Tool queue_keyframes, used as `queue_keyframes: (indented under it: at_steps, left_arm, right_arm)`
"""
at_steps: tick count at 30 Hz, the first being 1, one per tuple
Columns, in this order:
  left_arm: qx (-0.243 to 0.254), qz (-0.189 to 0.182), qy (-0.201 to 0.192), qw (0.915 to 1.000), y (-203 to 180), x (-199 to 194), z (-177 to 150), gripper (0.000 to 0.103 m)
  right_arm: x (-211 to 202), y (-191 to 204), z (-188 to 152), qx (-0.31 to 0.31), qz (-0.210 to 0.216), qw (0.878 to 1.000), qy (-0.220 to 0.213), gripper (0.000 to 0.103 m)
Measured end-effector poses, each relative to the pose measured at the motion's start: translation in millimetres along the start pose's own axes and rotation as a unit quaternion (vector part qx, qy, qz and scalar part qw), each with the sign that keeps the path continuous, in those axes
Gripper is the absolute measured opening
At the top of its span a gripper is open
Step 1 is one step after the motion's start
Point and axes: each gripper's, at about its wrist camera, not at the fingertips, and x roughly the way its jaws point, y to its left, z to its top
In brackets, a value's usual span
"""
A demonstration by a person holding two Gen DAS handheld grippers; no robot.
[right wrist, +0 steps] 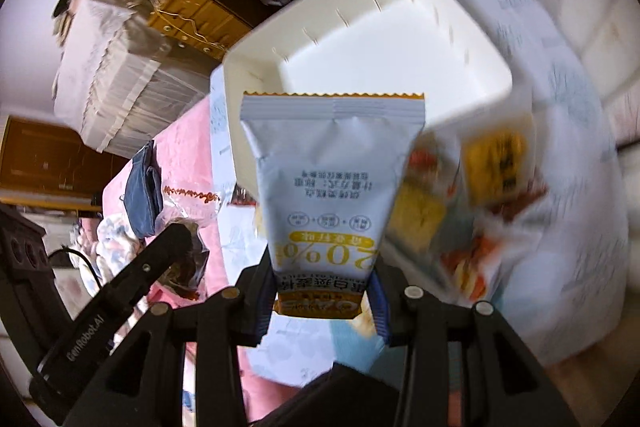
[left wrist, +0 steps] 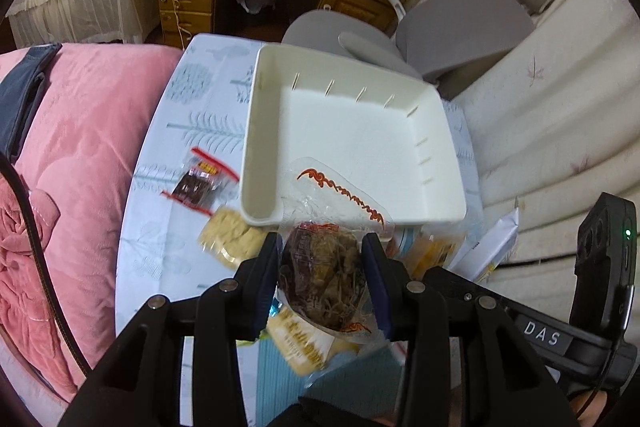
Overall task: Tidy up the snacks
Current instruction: 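Carry both bars over the white tray and open both tools to drop them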
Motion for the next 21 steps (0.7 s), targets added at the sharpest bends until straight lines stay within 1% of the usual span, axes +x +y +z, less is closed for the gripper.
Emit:
queue_keyframes:
  at_steps: [5, 6, 10, 13, 17, 18, 20, 21]
  left_arm:
    - [-0.016, 0.003, -0.015, 0.9997, -13, 7, 18, 0.040]
    - [-0.021, 0.003, -0.019, 0.9996, -15, 9, 20, 0.040]
    - [-0.030, 0.005, -0.031, 0.9990, -20, 18, 32, 0.040]
    - [-0.037, -0.005, -0.035, 0.9987, -21, 29, 39, 0.040]
    - [-0.041, 0.000, -0.029, 0.9988, -23, 43, 47, 0.040]
    - [-0.039, 0.000, -0.026, 0.9989, -24, 46, 48, 0.041]
    - [-0.035, 0.008, -0.021, 0.9991, -27, 50, 50, 0.048]
    - [-0.030, 0.014, -0.020, 0.9992, -29, 51, 51, 0.050]
  right_arm:
    - [-7, 4, 22, -0.045, -0.004, 0.998, -0.040, 0.041]
    - [-1, 12, 28, -0.051, -0.005, 0.998, -0.047, 0.041]
    - [2, 12, 45, -0.072, -0.003, 0.995, -0.070, 0.041]
    - [5, 9, 55, -0.080, -0.003, 0.994, -0.077, 0.041]
    - [15, 3, 68, -0.087, -0.001, 0.993, -0.078, 0.041]
    - [18, 2, 72, -0.087, 0.000, 0.993, -0.076, 0.043]
    - [22, -1, 78, -0.085, 0.003, 0.994, -0.071, 0.043]
    - [24, -2, 81, -0.085, 0.004, 0.994, -0.066, 0.045]
